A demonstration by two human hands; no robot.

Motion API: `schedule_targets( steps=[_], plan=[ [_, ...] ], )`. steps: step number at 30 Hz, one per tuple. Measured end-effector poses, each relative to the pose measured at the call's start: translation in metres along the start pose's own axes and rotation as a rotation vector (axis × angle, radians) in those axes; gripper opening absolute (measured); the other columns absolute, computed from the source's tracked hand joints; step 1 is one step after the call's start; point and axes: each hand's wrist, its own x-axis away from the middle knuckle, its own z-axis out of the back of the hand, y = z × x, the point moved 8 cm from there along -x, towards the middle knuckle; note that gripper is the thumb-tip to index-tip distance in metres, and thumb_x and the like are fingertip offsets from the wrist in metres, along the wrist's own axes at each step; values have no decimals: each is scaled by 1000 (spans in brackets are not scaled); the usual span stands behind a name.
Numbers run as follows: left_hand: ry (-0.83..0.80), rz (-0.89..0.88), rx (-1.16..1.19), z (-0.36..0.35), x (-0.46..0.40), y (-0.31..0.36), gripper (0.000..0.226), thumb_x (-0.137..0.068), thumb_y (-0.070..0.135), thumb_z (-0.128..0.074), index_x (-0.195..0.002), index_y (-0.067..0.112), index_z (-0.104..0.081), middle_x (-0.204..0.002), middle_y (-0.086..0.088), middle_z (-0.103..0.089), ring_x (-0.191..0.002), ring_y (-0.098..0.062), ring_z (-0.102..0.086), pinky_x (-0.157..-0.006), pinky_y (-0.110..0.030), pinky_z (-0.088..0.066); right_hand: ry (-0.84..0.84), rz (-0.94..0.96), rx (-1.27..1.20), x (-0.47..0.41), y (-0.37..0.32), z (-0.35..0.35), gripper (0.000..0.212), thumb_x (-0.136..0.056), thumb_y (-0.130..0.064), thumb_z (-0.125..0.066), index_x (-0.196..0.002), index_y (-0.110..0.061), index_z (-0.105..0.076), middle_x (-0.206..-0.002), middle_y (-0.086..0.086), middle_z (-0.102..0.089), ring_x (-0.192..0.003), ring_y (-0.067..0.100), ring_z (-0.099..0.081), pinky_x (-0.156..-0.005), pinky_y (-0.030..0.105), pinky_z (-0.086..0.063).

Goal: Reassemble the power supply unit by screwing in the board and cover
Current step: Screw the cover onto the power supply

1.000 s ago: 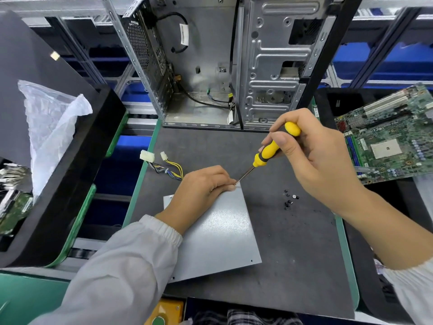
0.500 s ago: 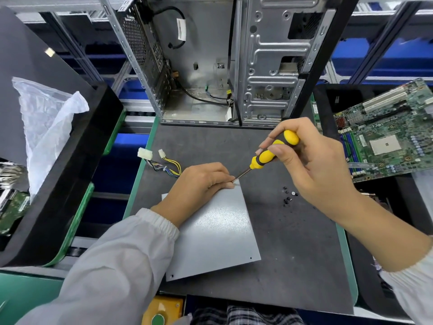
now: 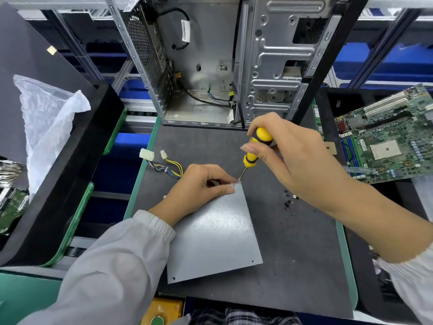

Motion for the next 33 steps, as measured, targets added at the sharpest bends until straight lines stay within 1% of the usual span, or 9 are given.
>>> schedule_targets(
  steps=[2, 4, 7, 11, 14, 18, 22, 28, 33],
  plan=[
    [11, 16, 0, 0, 0, 0, 18, -81, 11, -78, -98, 5, -78, -91, -5, -73, -85, -15, -67, -82, -28, -51, 10, -2, -25, -2, 2, 3, 32, -94, -31, -50, -98, 0, -55, -74, -7, -50, -64, -7, -46, -60, 11, -33],
    [8, 31, 13, 0, 0, -1, 16, -81, 11, -78, -96, 6, -78, -91, -5, -74, -86, -16, -67, -83, -29, -52, 46, -10, -53, -2, 7, 7, 30, -94, -28, -50, -96, 2, -55, -68, -17, -44, -64, -11, -48, -59, 5, -33],
    [-11, 50, 22, 0, -2, -3, 15, -81, 12, -79, -95, 7, -78, -90, -4, -73, -85, -15, -67, -84, -29, -52, 91, -21, -105, 1, 16, 11, 23, -94, -20, -52, -95, 2, -54, -64, -20, -42, -61, -10, -52, -57, 2, -32],
    [12, 43, 30, 0, -3, -1, 9, -80, 11, -80, -88, 9, -78, -86, -2, -73, -81, -12, -67, -80, -26, -52, 107, -40, -182, 5, 27, 11, 24, -96, -24, -50, -97, -1, -53, -73, -8, -60, -70, -4, -63, -61, 5, -41],
    [31, 27, 15, -1, -4, 0, 4, -81, 11, -79, -85, 10, -79, -83, 2, -72, -79, -7, -66, -78, -24, -51, 128, -59, -220, 7, 32, 11, 23, -96, -24, -49, -97, -1, -52, -76, -2, -64, -74, 1, -66, -64, 8, -47],
    [26, 17, 7, -1, -3, -1, 4, -83, 11, -77, -86, 10, -79, -85, 2, -72, -80, -10, -67, -79, -29, -53, 187, -122, -334, 11, 42, 14, 25, -97, -24, -49, -97, 1, -52, -79, 6, -66, -75, 6, -69, -67, 22, -57],
    [69, -53, -50, -1, 1, 6, 4, -84, 10, -75, -86, 8, -79, -83, -1, -73, -78, -15, -67, -74, -36, -53, 229, -167, -398, 15, 49, 18, 24, -98, -22, -49, -97, 2, -52, -79, 6, -67, -74, 7, -69, -65, 23, -57],
    [190, -152, -97, 10, 7, 17, 4, -83, 5, -76, -80, 7, -76, -79, 2, -71, -73, -12, -66, -68, -35, -54, 298, -207, -439, 19, 53, 26, 18, -97, -24, -48, -99, -7, -52, -82, 14, -65, -79, 10, -69, -66, 24, -57],
    [221, -208, -135, 11, 9, 23, 6, -83, 4, -76, -78, 8, -75, -78, 3, -70, -72, -12, -65, -64, -34, -54, 276, -209, -451, 19, 51, 27, 20, -97, -26, -48, -100, -7, -52, -82, 12, -66, -80, 11, -69, -67, 24, -57]
  ],
)
